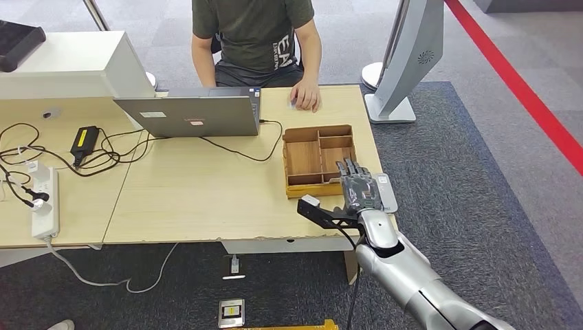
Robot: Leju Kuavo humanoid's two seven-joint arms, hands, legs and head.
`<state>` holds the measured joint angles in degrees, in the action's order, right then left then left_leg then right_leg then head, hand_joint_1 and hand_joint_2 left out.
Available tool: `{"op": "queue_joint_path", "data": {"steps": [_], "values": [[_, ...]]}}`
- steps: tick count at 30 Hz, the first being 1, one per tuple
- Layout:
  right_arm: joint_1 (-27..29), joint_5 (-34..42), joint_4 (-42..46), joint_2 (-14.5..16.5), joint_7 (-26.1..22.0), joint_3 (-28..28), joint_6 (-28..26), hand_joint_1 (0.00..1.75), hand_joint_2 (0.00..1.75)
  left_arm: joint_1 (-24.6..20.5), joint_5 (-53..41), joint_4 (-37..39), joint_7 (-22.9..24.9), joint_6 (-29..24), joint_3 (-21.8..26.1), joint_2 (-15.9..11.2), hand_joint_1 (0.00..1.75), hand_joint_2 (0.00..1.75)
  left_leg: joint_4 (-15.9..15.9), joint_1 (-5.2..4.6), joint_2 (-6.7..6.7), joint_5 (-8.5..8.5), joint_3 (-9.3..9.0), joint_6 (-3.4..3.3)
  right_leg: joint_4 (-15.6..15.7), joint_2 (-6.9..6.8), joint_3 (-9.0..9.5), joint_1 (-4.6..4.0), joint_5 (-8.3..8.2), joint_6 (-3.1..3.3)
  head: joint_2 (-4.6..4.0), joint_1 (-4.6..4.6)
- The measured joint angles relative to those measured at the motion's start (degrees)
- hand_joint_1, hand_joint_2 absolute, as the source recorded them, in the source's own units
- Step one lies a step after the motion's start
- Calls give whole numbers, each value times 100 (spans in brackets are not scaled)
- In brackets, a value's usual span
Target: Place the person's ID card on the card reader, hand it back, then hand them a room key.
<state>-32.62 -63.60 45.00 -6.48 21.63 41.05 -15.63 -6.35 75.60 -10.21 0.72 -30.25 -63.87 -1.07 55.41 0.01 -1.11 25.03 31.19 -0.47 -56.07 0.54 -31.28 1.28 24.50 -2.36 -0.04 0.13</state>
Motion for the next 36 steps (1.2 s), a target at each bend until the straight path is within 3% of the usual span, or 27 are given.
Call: {"op": "queue_joint_path", "data": {"steps": [3, 4, 36], "values": [[0, -33, 0, -5, 16, 2, 8, 169, 175, 0, -14, 0, 13, 0, 0, 0, 0, 0, 0, 0, 0, 0, 0, 0, 0, 0, 0, 0, 0, 0, 0, 0], [0, -53, 0, -5, 20, 4, 13, 173, 175, 0, -18, 0, 19, 0, 0, 0, 0, 0, -1, 0, 0, 0, 0, 0, 0, 0, 0, 0, 0, 0, 0, 0], [-41, 20, 90, 447, -175, 170, 233, 175, 175, -6, -124, 0, 135, 43, -41, 0, 0, 0, -1, 1, 1, -1, -3, 1, -1, 1, 2, -2, 0, 0, 0, 1]]}}
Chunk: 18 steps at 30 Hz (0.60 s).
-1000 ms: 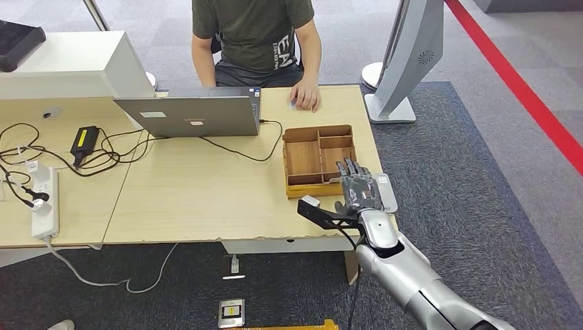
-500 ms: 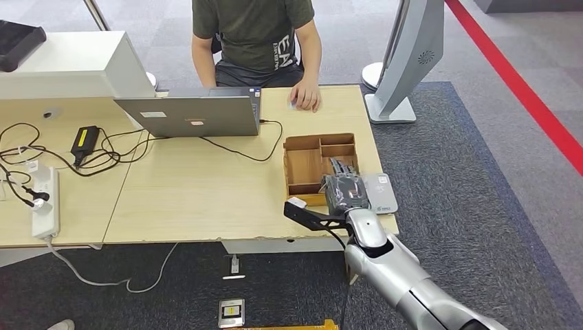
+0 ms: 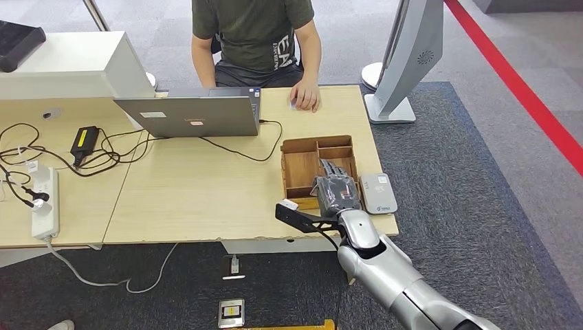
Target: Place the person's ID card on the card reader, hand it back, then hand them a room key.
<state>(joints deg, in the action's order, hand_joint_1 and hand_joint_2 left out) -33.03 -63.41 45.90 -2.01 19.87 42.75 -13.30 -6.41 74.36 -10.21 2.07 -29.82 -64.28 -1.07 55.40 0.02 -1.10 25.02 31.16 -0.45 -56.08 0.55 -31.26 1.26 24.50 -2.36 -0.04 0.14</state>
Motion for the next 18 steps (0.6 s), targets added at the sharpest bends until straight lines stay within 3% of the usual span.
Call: {"op": "queue_joint_path", "data": {"steps": [13, 18], "values": [[73, 137, -6, -10, 65, 31, -310, 175, 175, 0, -120, 0, -38, 50, -74, 0, 0, 0, 0, 0, 2, 0, -3, 0, 0, 1, 1, 0, 0, 0, 0, -1], [63, -366, 256, -74, 263, 64, -219, 175, 175, 3, -95, 0, -99, 32, -96, 0, 0, 0, 0, 0, 2, -1, 0, 1, -1, 1, -1, 0, -1, 1, 0, 0]]}}
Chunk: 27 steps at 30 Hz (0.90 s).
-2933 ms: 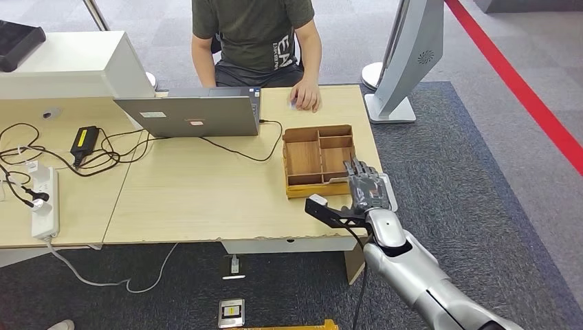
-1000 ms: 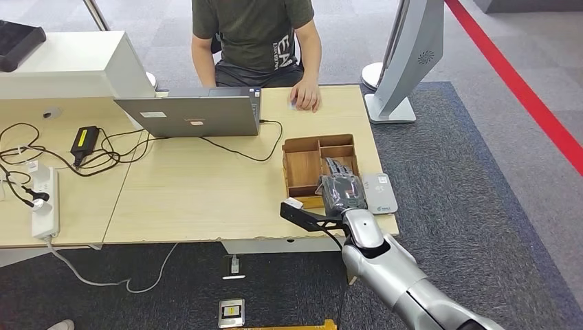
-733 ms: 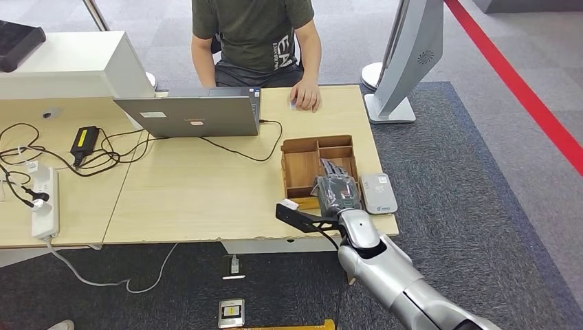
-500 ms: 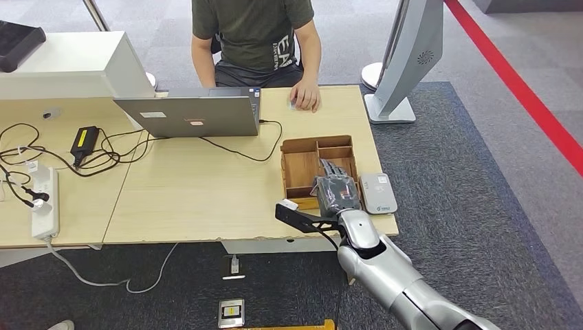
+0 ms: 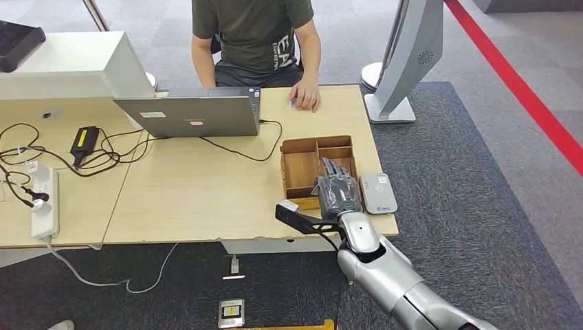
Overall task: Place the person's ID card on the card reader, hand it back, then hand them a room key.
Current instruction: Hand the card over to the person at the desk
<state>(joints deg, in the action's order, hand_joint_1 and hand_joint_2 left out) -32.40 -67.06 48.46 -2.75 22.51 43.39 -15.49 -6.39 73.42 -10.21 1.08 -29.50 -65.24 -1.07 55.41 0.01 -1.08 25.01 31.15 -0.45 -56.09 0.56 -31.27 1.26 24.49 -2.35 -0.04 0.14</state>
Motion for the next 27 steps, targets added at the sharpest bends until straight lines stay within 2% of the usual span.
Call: {"op": "queue_joint_path", "data": {"steps": [7, 14, 20, 23, 27], "values": [[-230, -890, 710, -138, 86, 8, 425, 175, 175, 2, 30, 0, 2, -1, -21, 0, 0, 0, 0, 0, 2, 0, -1, 0, 0, 1, 0, 0, 0, 0, 0, -1], [-416, -1568, 1443, -281, 6, 35, 457, 175, 175, 2, 2, 0, -23, 60, -34, 0, 0, 0, 0, 0, 3, 0, -1, 0, 0, 1, 0, 0, 0, 1, 0, -1], [-521, -1132, 1650, -332, -217, 62, 197, 175, 175, -1, -80, 0, -85, 86, -73, 0, 0, 0, 0, 0, 0, -1, 4, 0, -2, 1, -1, 0, -1, 1, 0, 1], [-902, -663, 1379, -258, -345, 108, 123, 175, 175, -15, -152, 0, -109, 74, -130, 0, 0, 0, 0, 0, 0, -5, 6, 2, -3, 2, -4, 0, -4, 5, 0, -5], [-1439, -424, 862, -156, -272, 161, 353, 175, 175, -34, -217, 0, -104, 71, -200, 2, 0, 0, 0, 0, -5, -11, 8, 4, -4, -2, -3, 0, -7, 3, 0, -8]]}}
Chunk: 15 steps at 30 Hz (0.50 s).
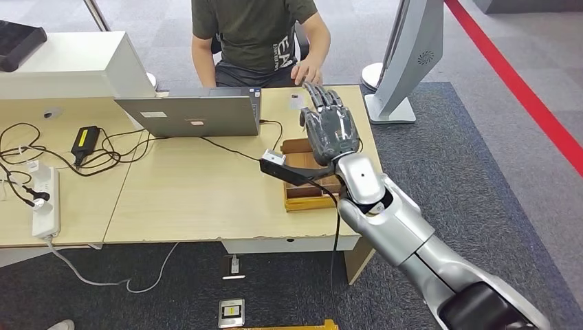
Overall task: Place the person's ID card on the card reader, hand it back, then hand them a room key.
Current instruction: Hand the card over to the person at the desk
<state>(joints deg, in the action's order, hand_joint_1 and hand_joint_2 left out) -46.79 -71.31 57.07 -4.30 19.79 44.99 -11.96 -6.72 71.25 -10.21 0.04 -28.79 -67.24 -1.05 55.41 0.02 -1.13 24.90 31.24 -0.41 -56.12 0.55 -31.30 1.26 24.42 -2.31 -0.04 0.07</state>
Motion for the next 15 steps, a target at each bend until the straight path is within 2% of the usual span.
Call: {"op": "queue_joint_path", "data": {"steps": [6, 9, 15], "values": [[-530, -13, -692, 154, 138, 47, 230, 175, 175, -10, 43, 0, 25, 20, -71, 0, 0, 0, 0, 1, 0, 0, 4, 1, -1, 1, -3, 0, -2, -2, 0, 1], [-763, -97, -1040, 269, 215, 84, 272, 175, 175, -18, 72, 0, 195, 54, -94, 3, 0, 0, 0, 1, 1, 0, 5, 1, -1, 1, -5, 0, -2, -2, 0, 1], [-986, -231, -1504, 544, 300, 156, 269, 175, 175, -24, 107, 0, 410, 74, -117, 9, 0, 0, 0, 3, 1, 0, 5, 1, -1, 1, -5, -2, -2, -2, 0, 3]]}}
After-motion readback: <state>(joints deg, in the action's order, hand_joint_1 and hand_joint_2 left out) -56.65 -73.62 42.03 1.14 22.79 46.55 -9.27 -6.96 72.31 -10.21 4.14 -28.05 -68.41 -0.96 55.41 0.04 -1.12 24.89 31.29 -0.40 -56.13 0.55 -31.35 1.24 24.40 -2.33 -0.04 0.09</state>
